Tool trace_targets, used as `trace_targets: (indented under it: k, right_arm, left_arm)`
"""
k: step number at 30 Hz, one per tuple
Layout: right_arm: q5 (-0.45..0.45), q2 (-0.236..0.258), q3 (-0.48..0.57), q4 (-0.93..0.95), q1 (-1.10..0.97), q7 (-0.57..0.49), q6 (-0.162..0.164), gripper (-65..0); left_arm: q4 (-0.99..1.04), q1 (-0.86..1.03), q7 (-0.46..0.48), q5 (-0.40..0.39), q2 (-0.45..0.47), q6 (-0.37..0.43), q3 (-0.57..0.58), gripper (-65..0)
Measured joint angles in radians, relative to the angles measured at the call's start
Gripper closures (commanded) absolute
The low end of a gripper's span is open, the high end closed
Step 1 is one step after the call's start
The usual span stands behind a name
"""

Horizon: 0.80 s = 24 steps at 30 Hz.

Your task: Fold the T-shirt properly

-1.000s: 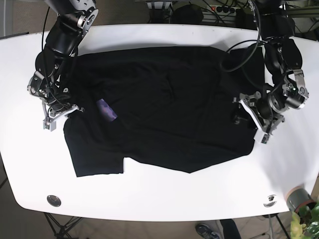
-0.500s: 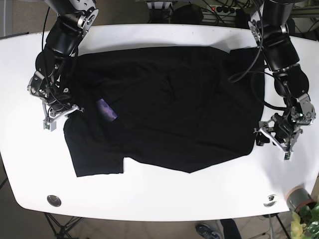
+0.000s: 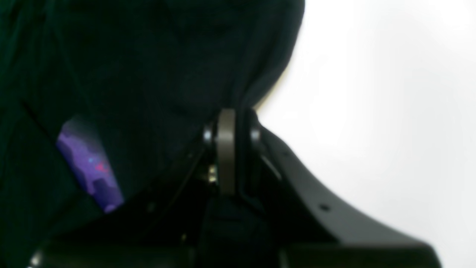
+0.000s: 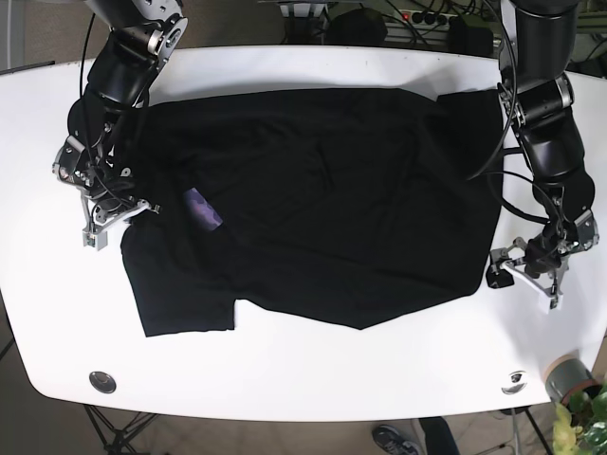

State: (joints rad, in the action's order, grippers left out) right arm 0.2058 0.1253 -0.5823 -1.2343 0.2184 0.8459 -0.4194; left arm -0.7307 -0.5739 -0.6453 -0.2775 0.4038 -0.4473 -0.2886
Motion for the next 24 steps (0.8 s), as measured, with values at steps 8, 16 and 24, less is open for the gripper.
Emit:
trace_targets:
  k: [8,16,24]
  right_arm:
    - [0.000,0.000,0.001,0.000,0.000,0.000,0.000,-2.4]
    - [0.000,0.001,0.001,0.000,0.000,0.000,-0.001,-2.4]
    - [0.000,0.000,0.001,0.000,0.000,0.001,-0.003,-2.4]
  left_arm:
    - [0.146,-0.027,0.076,-0.004,-0.011,-0.104,0.015,-52.6]
    - [0.204,-0.038,0.153,-0.007,-0.031,-0.108,0.147,-52.6]
    - [0.203,-0.039,0.164,-0.007,-0.061,-0.107,0.152,-52.8]
